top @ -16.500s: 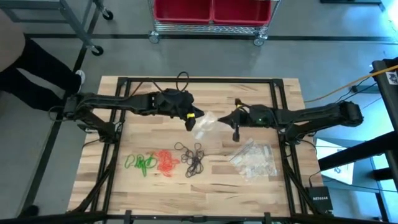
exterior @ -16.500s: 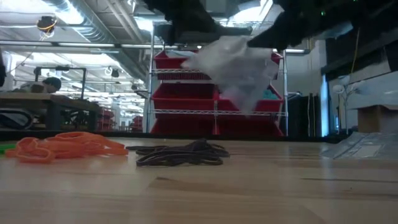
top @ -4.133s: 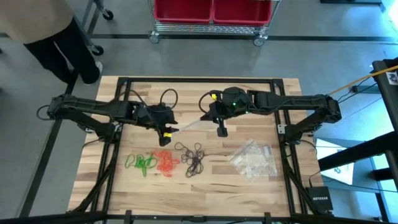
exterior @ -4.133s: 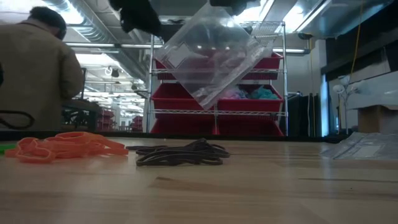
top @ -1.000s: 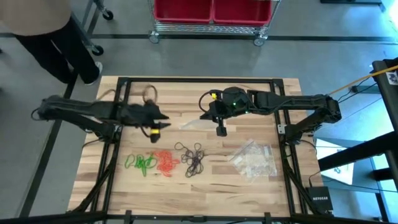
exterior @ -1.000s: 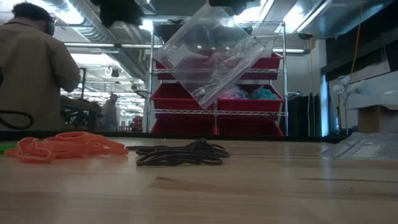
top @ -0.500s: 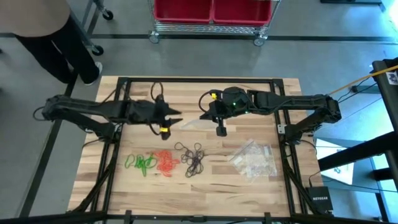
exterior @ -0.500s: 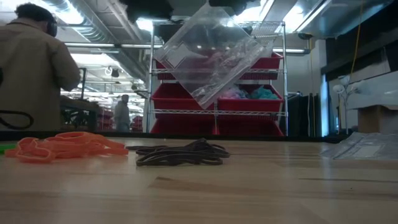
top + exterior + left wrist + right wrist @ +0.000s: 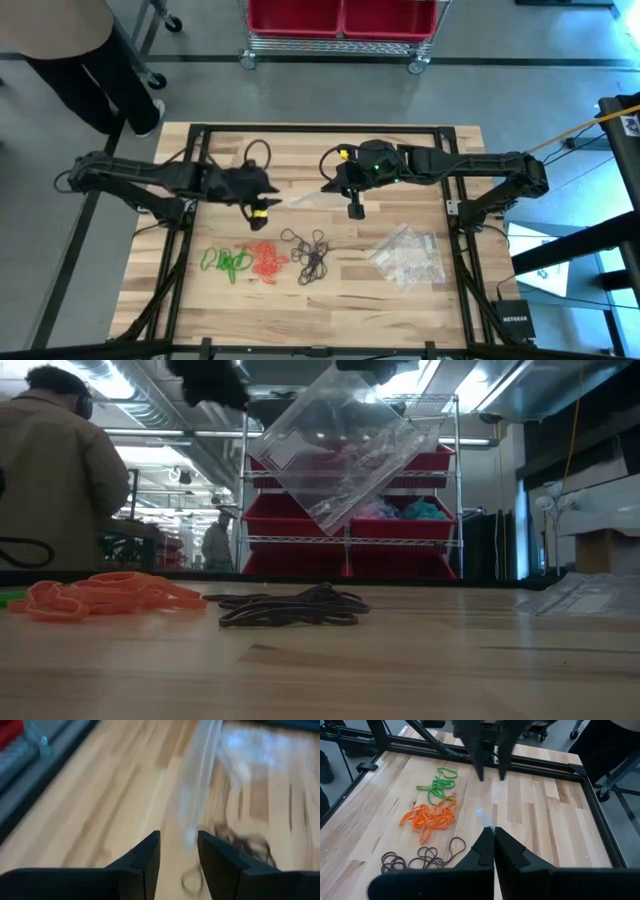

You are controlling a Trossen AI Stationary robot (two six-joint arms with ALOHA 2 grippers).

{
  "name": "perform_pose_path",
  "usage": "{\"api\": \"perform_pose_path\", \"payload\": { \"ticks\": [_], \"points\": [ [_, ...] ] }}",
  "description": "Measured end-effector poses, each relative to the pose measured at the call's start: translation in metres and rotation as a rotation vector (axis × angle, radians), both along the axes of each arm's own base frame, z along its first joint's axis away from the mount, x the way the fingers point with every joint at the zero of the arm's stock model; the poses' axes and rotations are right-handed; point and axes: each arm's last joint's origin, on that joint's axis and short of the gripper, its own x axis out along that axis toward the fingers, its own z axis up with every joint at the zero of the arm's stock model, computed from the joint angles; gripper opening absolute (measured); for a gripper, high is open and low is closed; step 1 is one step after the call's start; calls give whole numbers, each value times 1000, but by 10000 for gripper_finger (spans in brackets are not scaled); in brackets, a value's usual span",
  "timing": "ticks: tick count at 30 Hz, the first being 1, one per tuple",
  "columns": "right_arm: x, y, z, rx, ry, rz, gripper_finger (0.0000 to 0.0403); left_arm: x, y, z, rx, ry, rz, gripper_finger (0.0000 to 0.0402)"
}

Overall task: Sort rubber bands
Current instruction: Open the transparent zip bag

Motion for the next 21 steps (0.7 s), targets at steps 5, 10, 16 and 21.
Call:
{"api": "perform_pose_path", "payload": {
  "ticks": [5, 10, 16, 21],
  "points": [
    [0, 0, 0, 0, -4, 0, 0, -5, -12, -5, -48, 44, -4, 123],
    [0, 0, 1, -1, -9, 0, 0, 10, -9, 14, 13, -183, -47, 123],
    [1, 0, 1, -1, -11, 0, 0, 17, 5, 26, 70, -302, -35, 123],
    [1, 0, 1, -1, -11, 0, 0, 14, 5, 19, 20, -226, -34, 123]
  ]
}}
